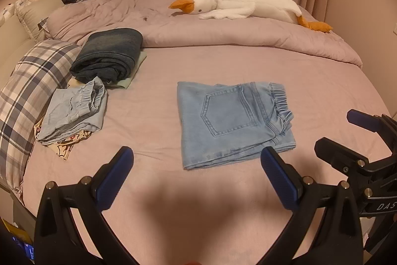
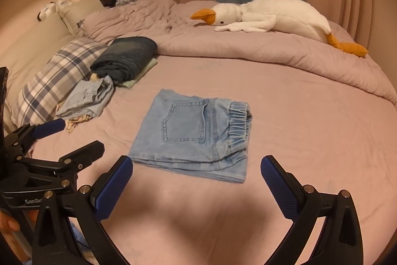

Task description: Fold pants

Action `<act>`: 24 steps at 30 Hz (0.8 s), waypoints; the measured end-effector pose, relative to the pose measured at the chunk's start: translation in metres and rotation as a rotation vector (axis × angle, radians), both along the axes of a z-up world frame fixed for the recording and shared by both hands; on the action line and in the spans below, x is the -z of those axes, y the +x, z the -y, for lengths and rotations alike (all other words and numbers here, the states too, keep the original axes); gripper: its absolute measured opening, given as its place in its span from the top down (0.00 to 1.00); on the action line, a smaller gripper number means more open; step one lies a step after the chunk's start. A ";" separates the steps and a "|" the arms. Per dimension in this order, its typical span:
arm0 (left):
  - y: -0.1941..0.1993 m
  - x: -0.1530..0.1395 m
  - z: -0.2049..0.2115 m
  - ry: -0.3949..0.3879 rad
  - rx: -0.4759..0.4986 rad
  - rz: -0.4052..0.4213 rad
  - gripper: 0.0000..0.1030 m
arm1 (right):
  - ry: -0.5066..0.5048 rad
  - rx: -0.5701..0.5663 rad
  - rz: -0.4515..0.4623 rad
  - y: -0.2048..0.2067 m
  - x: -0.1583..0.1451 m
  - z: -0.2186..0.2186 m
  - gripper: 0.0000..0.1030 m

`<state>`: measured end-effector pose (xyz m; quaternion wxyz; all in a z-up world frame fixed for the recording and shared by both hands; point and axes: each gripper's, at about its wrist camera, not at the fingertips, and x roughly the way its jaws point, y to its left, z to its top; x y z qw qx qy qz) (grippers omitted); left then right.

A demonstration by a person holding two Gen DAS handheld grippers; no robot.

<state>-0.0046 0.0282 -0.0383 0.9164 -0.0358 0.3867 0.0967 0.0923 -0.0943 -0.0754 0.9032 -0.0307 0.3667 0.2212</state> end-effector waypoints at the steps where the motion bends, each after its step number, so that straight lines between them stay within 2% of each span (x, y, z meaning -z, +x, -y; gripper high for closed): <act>1: 0.000 0.000 0.000 0.000 0.001 0.001 0.01 | 0.000 -0.001 0.001 0.000 0.000 0.000 0.01; 24: 0.002 -0.001 0.002 -0.003 0.013 0.000 0.01 | 0.002 -0.005 0.005 -0.003 -0.002 0.001 0.01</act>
